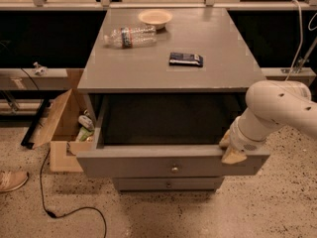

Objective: Open top drawer

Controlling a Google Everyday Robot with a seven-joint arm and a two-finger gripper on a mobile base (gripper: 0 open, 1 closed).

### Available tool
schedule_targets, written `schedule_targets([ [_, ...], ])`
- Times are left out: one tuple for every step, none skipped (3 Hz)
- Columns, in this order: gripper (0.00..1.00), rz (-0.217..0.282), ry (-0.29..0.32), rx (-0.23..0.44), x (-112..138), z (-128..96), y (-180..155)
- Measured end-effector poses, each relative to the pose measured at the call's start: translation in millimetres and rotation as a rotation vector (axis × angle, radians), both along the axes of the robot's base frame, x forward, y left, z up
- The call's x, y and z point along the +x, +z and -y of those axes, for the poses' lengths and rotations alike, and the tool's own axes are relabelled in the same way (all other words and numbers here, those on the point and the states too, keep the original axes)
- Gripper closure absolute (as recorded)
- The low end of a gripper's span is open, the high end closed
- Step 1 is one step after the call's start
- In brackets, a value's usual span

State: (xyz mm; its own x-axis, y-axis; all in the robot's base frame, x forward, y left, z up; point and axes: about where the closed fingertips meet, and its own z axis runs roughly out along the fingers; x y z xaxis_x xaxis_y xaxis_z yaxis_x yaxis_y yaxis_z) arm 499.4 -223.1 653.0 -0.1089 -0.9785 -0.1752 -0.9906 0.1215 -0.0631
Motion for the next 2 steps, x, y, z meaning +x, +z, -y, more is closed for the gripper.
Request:
schedule_targets([
  [1.0,0.003,-0.01,0.006,-2.4,2.0,0.0],
  [0.0,0.013,-0.045,0.027,-11.1,9.1,0.2],
])
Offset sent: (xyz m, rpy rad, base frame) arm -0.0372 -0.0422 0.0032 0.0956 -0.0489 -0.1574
